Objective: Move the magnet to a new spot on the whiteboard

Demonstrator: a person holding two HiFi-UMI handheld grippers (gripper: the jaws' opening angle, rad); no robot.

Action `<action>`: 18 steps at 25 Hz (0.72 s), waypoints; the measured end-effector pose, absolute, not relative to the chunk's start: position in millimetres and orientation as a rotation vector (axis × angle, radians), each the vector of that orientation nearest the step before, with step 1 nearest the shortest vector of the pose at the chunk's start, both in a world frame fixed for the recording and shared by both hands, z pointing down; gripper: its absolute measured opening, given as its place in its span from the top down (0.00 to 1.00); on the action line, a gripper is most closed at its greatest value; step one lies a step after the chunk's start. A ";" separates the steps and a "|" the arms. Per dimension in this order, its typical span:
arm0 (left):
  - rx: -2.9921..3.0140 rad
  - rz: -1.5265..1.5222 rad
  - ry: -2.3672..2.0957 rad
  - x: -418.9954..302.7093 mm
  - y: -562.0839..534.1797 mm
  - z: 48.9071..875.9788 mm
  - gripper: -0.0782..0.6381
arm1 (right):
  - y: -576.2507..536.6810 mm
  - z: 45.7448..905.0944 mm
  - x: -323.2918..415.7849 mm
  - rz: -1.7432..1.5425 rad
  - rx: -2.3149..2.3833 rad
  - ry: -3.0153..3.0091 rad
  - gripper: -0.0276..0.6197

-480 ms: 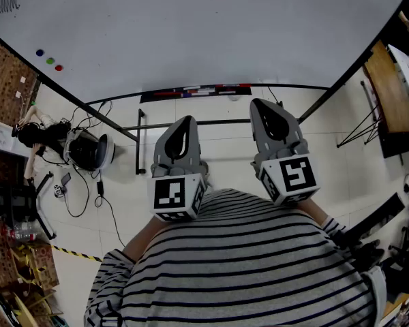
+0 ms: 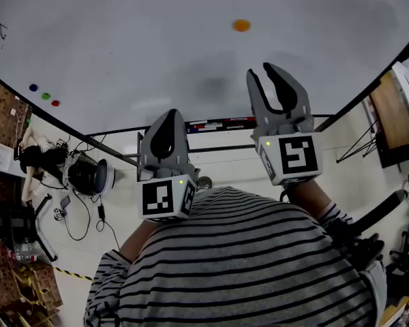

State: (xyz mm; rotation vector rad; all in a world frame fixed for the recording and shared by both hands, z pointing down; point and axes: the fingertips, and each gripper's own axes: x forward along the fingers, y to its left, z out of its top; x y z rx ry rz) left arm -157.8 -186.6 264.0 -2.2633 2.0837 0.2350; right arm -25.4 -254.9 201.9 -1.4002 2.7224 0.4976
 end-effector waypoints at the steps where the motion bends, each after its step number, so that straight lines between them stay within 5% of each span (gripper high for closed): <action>1: -2.249 0.239 2.066 -164.5 -193.4 257.1 0.87 | -265.3 195.2 -29.6 0.537 -1.428 2.704 0.78; 7: -2.200 0.307 2.063 -206.6 -226.4 232.8 0.87 | -311.7 173.3 -49.7 0.686 -1.568 2.629 0.73; 18: -2.201 0.297 2.085 -235.2 -261.0 241.3 0.87 | -334.6 172.0 -62.4 0.763 -1.679 2.501 0.77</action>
